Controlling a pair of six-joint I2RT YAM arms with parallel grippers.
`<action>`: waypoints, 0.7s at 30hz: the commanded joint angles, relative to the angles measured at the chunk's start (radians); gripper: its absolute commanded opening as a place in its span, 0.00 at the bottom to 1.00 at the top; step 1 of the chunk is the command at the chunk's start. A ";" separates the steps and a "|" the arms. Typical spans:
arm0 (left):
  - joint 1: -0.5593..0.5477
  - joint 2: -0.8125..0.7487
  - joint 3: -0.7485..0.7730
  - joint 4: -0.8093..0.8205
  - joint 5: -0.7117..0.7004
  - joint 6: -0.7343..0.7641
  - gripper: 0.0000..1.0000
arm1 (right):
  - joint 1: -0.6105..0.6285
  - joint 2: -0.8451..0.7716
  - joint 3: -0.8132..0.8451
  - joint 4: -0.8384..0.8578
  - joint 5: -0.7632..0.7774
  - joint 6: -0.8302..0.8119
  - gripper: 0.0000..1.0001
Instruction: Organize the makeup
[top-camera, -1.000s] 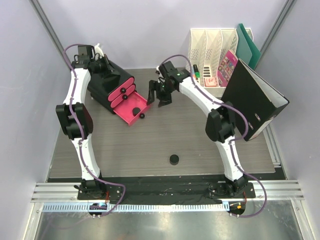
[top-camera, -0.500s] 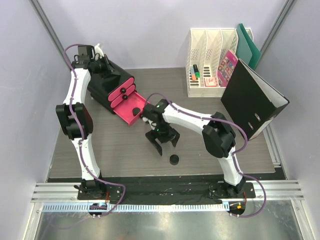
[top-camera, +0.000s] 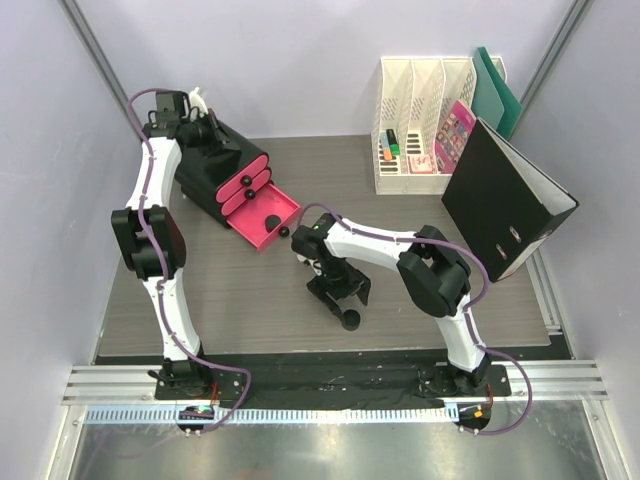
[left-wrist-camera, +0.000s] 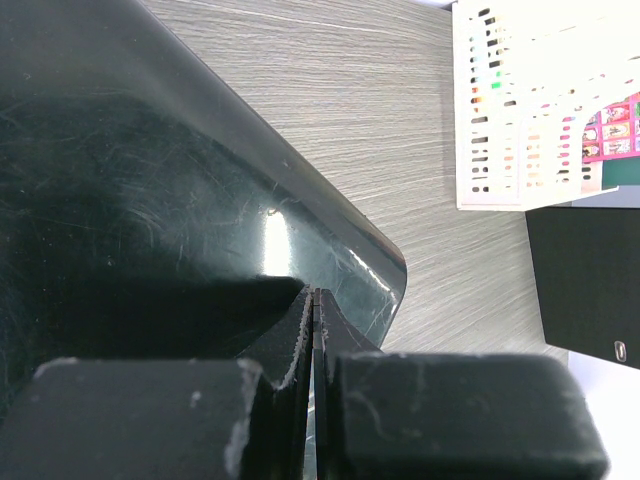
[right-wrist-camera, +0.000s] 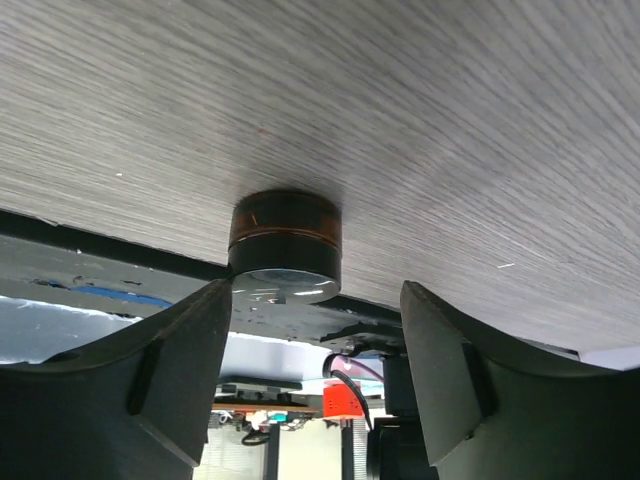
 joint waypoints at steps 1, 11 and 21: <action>-0.008 0.183 -0.144 -0.383 -0.227 0.100 0.00 | 0.007 -0.023 -0.007 0.019 -0.007 -0.006 0.69; -0.008 0.179 -0.149 -0.383 -0.227 0.102 0.00 | 0.007 0.012 0.006 -0.007 -0.050 -0.015 0.72; -0.008 0.174 -0.167 -0.381 -0.231 0.105 0.00 | 0.033 -0.014 0.016 0.019 -0.070 0.004 0.72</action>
